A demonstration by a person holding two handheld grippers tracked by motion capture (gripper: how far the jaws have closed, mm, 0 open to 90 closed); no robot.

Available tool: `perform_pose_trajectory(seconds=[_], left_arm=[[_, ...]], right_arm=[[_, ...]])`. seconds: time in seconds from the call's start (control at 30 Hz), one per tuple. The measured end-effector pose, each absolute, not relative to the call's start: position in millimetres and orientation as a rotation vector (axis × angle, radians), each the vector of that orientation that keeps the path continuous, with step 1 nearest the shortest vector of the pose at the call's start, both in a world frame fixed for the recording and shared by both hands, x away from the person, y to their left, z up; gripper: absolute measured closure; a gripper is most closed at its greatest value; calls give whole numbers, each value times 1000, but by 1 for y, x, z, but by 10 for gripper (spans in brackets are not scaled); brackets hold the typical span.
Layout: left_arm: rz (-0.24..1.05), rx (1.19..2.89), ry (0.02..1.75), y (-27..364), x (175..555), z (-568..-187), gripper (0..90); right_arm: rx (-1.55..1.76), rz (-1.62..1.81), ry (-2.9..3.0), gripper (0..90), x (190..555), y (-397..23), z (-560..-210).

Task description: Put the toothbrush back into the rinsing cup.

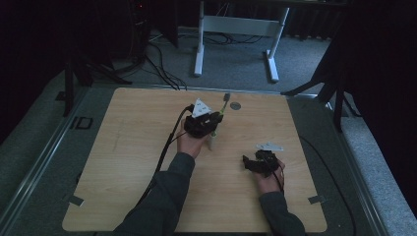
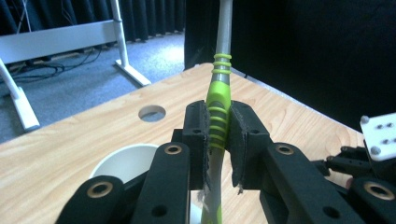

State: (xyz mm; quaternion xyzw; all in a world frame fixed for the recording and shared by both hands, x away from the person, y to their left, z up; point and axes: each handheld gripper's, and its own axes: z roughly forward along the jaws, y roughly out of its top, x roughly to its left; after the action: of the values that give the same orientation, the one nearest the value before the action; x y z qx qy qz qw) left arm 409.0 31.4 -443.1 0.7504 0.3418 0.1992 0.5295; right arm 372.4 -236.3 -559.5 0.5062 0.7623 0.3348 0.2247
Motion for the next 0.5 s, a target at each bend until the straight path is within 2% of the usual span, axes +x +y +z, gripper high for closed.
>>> perform_pose_trajectory(seconds=[0.1,0.13,0.2,0.5], left_arm=[[459,1850,860,33,405,-450,451],[427,1866,866,35,405,-453,384],[417,1891,870,38,401,-459,315],[431,1877,901,53,395,-468,279]], right_arm=[[1398,923,2103,282,372,-236,-560],[1398,923,2103,282,372,-236,-559],[1397,923,2103,282,372,-236,-559],[1397,922,2103,282,372,-236,-560]])
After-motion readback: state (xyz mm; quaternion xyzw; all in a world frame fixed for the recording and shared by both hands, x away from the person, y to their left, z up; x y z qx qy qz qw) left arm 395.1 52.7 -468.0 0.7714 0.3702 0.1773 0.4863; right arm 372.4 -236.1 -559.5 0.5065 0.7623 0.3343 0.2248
